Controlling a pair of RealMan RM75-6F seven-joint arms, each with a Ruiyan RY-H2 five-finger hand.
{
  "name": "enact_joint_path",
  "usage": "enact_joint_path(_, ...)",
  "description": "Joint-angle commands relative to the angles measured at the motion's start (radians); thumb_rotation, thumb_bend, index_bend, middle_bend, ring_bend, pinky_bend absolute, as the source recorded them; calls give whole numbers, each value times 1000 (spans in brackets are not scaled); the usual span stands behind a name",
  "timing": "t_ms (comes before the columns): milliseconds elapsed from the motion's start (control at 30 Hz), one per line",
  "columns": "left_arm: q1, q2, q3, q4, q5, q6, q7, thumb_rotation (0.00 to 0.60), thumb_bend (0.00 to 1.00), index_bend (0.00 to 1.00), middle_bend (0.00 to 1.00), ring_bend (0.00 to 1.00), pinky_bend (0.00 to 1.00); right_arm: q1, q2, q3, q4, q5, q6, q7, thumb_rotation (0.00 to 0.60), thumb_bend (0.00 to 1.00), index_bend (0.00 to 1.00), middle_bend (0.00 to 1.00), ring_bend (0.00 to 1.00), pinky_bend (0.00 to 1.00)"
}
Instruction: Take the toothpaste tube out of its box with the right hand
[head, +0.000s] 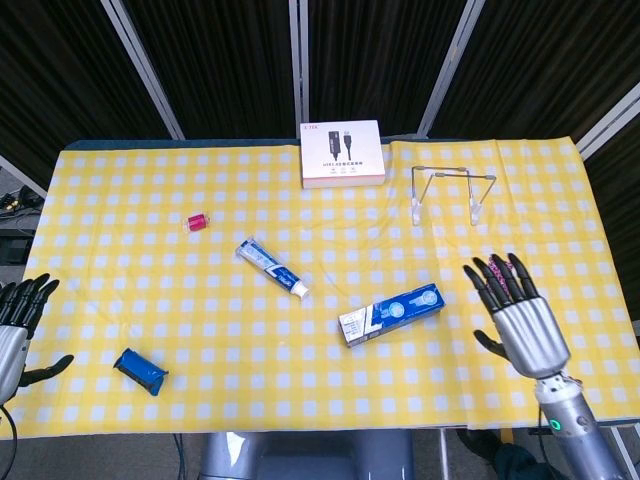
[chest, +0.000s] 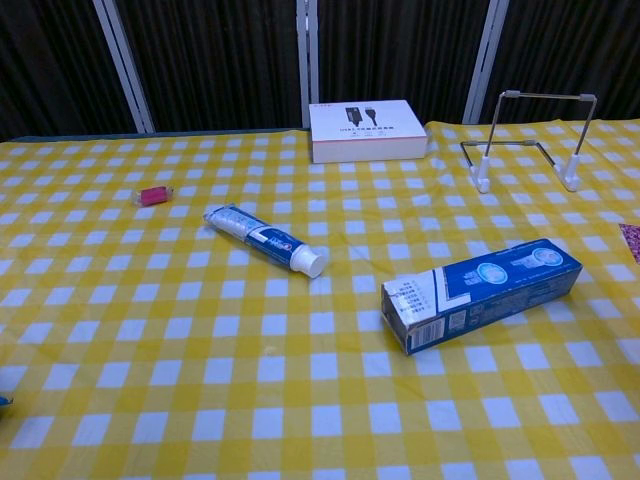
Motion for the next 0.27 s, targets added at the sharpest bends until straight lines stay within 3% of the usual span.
enact_joint_path(33, 4, -4, -1, 7, 10, 12, -6, 600, 0, 0, 0, 0, 0, -73, 20, -20, 79, 13, 66, 49, 600, 0, 51, 27, 0, 0)
enact_joint_path(267, 7, -3, 0, 12, 14, 19, -17, 600, 0, 0, 0, 0, 0, -110, -4, -20, 211, -1, 92, 145, 600, 0, 59, 23, 0, 0)
